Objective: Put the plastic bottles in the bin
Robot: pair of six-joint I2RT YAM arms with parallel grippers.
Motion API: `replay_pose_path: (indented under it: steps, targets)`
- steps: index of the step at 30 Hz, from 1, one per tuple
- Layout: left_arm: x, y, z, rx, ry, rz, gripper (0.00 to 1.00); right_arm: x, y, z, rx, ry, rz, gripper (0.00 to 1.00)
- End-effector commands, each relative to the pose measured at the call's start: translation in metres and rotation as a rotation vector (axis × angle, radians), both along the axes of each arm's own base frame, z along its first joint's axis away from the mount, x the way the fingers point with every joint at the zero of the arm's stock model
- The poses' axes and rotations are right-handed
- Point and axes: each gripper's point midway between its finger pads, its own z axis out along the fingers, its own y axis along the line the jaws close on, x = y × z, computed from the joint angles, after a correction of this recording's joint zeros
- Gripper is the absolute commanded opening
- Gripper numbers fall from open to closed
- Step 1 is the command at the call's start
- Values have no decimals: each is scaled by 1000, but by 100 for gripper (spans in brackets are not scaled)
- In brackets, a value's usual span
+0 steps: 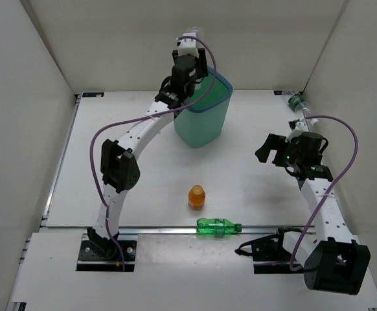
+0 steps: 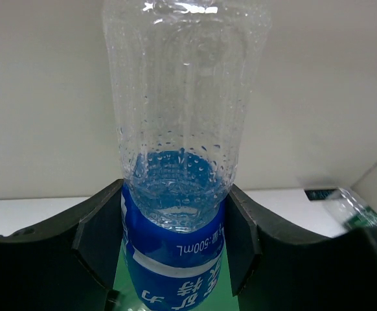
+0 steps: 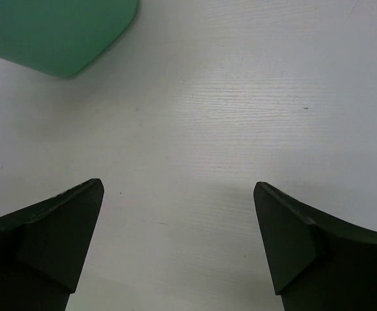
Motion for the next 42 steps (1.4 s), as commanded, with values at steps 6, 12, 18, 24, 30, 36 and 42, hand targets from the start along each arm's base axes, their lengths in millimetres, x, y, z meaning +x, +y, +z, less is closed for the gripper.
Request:
replay_pose_path:
  steps: [6, 12, 18, 24, 30, 36, 42]
  targets:
    - [-35, -13, 43, -54, -73, -72, 74, 2, -2, 6, -5, -14, 10, 98]
    - [-58, -27, 24, 14, -18, -118, 95, 0, -4, 7, -36, -27, 23, 99]
    - [-87, -15, 29, -54, 45, -164, 98, 6, -5, 17, -50, -34, 44, 99]
    - [-159, -11, -10, 6, 314, -298, 98, 6, 10, 9, -91, 38, 128, 99]
    - [-264, 4, -140, 241, 767, -430, 99, -44, 72, -10, -193, 103, 450, 99]
    - [-322, 12, -190, 275, 884, -552, 99, -76, 62, -36, -160, 241, 315, 98]
    - [-364, 1, -202, 375, 889, -712, 98, -91, 51, -37, -74, 264, 203, 99]
